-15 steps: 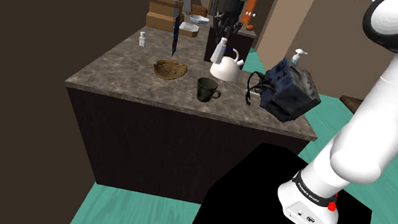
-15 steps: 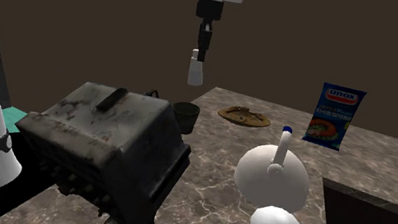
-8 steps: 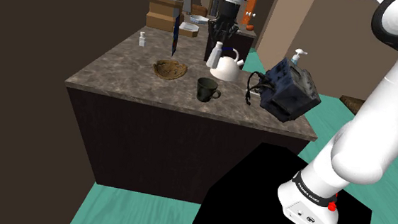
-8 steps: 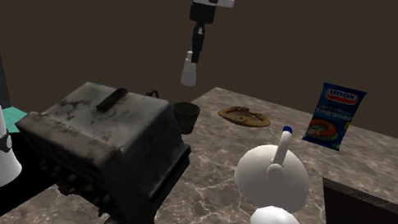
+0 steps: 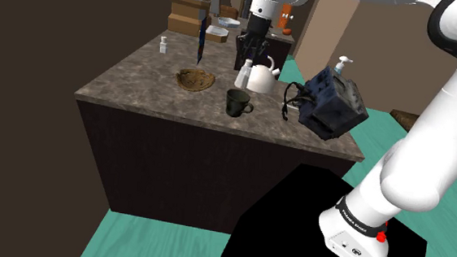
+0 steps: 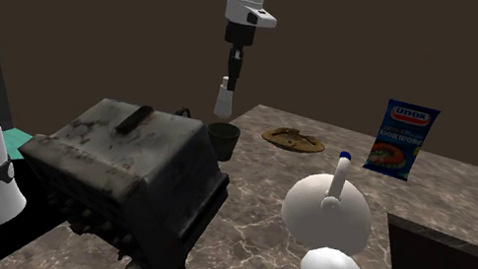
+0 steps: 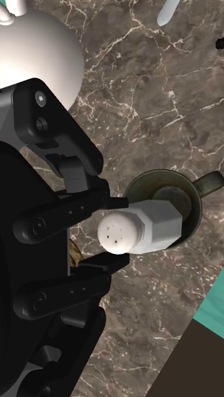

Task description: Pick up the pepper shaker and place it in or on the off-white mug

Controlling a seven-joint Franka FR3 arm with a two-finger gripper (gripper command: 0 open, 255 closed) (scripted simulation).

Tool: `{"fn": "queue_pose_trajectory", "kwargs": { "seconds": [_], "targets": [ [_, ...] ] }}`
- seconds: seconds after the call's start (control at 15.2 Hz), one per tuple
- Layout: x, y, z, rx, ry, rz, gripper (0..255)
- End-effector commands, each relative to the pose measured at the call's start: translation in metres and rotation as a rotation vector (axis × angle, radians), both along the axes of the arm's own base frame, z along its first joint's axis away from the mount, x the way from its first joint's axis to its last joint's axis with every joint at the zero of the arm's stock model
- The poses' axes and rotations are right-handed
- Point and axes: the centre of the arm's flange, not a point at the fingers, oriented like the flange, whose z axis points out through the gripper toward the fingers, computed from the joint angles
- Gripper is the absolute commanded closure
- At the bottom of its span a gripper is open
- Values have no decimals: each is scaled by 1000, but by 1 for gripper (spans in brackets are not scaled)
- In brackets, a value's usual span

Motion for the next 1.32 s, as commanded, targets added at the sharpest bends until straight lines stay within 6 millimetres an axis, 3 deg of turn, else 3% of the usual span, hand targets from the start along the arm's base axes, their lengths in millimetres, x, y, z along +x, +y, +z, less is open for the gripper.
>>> {"fn": "queue_pose_trajectory", "kwargs": {
  "seconds": [0.0,0.4,0.92,0.99,1.25],
  "targets": [
    [1,0,-11,0,-1,0,255],
    [1,0,-46,0,-1,0,255],
    [1,0,-46,0,-1,0,255],
    [1,0,-46,0,-1,0,0],
    [1,0,-46,0,-1,0,0]
  ]
}}
